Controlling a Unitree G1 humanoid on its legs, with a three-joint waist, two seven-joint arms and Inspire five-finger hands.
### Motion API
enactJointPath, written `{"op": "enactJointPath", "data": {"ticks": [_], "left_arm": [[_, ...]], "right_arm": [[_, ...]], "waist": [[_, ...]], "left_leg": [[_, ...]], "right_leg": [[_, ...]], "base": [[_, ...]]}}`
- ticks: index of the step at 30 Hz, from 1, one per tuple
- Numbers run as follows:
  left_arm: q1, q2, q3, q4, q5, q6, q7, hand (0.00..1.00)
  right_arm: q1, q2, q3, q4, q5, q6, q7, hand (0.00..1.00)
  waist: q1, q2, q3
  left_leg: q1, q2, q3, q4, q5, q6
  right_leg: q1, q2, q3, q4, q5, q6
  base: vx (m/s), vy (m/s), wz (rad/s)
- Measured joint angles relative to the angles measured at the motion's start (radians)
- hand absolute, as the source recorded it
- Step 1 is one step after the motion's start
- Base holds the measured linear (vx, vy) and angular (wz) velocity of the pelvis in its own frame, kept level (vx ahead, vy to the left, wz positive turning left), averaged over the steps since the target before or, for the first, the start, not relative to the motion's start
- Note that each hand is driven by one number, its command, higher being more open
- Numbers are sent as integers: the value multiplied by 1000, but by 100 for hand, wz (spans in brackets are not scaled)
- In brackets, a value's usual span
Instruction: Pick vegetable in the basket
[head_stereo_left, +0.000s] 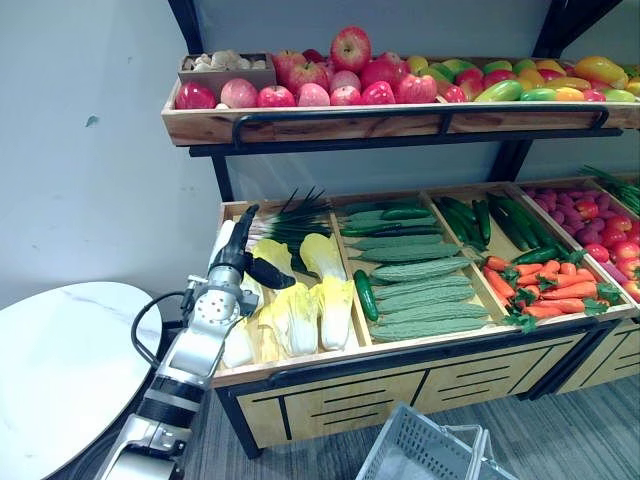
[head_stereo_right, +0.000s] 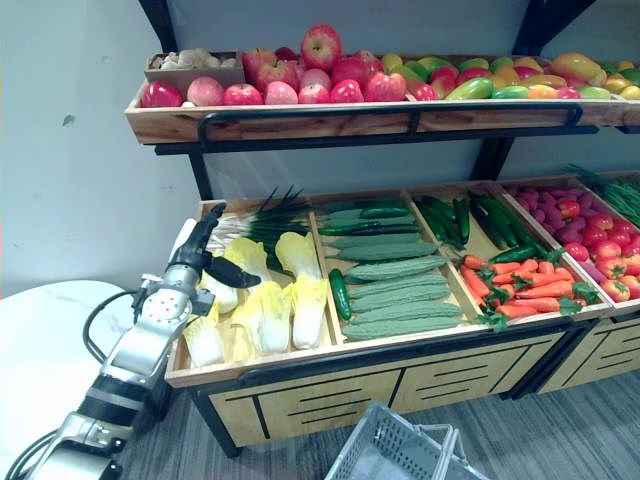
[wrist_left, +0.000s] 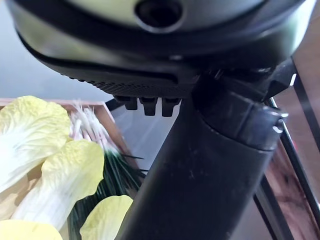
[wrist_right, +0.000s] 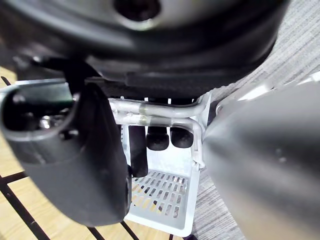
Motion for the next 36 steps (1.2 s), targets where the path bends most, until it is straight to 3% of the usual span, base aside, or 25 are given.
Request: {"op": "enactJointPath", "data": {"ticks": [7, 10, 11, 18, 24, 36], "left_arm": [[0, -28, 0, 173, 63, 47, 63, 100], [0, -31, 0, 239, 63, 89, 93, 100], [4, -42, 0, 292, 65, 128, 167, 100], [5, -90, -3, 304, 65, 124, 184, 100], [4, -141, -40, 304, 10, 49, 240, 100], [4, -145, -79, 299, 2, 30, 245, 100]], "right_arm": [[0, -1, 0, -2, 0, -5, 0, 0], [1, 0, 0, -2, 1, -8, 0, 0], [0, 8, 3, -2, 2, -25, -1, 0], [-3, -3, 56, -2, 10, -32, -15, 0], [-12, -11, 93, -2, 38, -39, -26, 0], [-12, -11, 100, -2, 40, -42, -27, 0]], "waist": [[-12, -8, 6], [-14, -26, 22], [-12, -46, 52], [-13, -40, 59], [-18, -32, 76], [-23, -38, 80]], "left_leg": [[0, 6, 20, 0, 2, -2], [0, 6, 21, 0, 2, -2], [-11, 6, 21, -1, 0, -5], [-11, 9, 32, 0, 0, -6], [-7, 17, 47, 0, 0, -6], [-1, 18, 50, 0, 0, -7]], "right_leg": [[-16, 7, 15, 3, 4, -4], [-16, 7, 14, 0, 4, -4], [-19, 6, 10, -14, 4, -4], [-16, 10, 13, -23, 4, -4], [-18, 18, 19, -21, 5, -6], [-18, 18, 22, -15, 5, -7]], "base": [[-39, -14, -8], [-10, -3, -2], [0, 0, 0], [2, -9, -1], [-37, -23, -3], [-48, -20, -1]]}}
